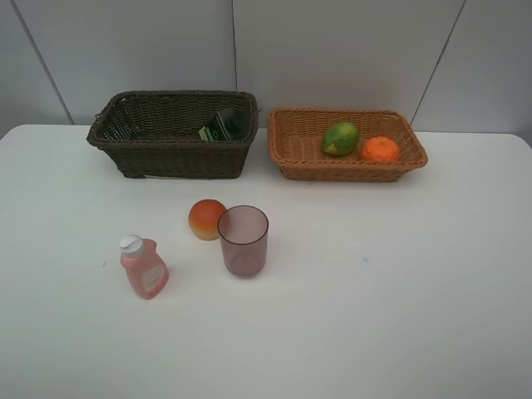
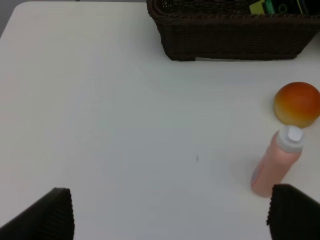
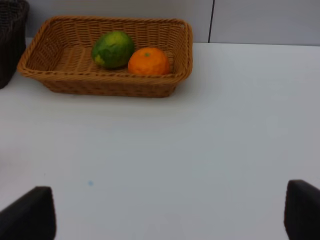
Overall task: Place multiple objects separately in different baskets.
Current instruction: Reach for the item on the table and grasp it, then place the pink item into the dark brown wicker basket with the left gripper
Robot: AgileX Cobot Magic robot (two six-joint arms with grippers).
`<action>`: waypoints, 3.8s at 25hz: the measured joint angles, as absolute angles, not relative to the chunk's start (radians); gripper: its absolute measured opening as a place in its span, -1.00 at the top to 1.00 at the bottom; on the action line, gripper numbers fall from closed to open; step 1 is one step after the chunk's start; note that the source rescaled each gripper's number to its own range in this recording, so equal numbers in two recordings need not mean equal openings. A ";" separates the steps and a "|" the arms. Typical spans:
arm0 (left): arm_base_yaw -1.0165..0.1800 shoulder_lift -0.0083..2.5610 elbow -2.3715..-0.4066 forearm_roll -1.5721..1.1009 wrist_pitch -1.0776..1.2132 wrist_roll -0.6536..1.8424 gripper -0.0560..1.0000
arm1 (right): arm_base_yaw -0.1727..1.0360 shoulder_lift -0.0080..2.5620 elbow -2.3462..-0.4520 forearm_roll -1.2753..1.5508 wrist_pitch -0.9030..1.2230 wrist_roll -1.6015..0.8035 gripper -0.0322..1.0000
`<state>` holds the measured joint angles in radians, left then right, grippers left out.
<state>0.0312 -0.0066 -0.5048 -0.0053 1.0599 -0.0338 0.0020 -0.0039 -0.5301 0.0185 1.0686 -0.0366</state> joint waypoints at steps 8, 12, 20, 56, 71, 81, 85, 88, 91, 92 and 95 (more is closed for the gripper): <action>0.031 -0.007 -0.505 -0.005 1.060 -0.034 -1.00 | 0.002 -0.004 -0.530 0.018 1.069 -0.037 -0.97; 0.031 -0.007 -0.505 -0.005 1.060 -0.034 -1.00 | 0.002 -0.004 -0.530 0.018 1.069 -0.037 -0.97; 0.031 0.075 -0.539 -0.102 0.976 -0.010 -1.00 | 0.002 -0.004 -0.530 0.018 1.069 -0.037 -0.97; -0.538 1.673 -0.938 -0.028 0.787 0.115 -1.00 | 0.002 -0.004 -0.530 0.018 1.067 -0.037 -0.97; -0.539 1.765 -0.849 0.018 0.656 0.114 -0.96 | 0.002 -0.004 -0.530 0.018 1.067 -0.037 -0.97; -0.539 1.765 -0.839 0.036 0.625 0.113 0.16 | 0.002 -0.004 -0.530 0.018 1.067 -0.037 -0.97; -0.539 1.765 -0.839 0.036 0.623 0.112 0.16 | 0.002 -0.004 -0.530 0.018 1.067 -0.037 -0.97; -0.539 1.765 -0.839 0.036 0.622 0.112 0.16 | 0.002 -0.004 -0.530 0.018 1.067 -0.037 -0.97; -0.539 1.765 -0.839 0.028 0.622 0.111 0.16 | 0.002 -0.004 -0.530 0.000 1.066 -0.028 -0.97; -0.539 1.765 -0.839 0.028 0.621 0.111 0.16 | 0.002 -0.004 -0.530 -0.039 1.066 -0.018 -0.97; -0.539 1.765 -0.839 0.025 0.618 0.108 0.16 | 0.002 -0.004 -0.530 -0.152 1.060 0.000 -0.97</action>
<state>-0.5389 1.7650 -0.8391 0.0250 0.6180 0.1084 0.0020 -0.0039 -0.5301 -0.1520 1.0603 0.0000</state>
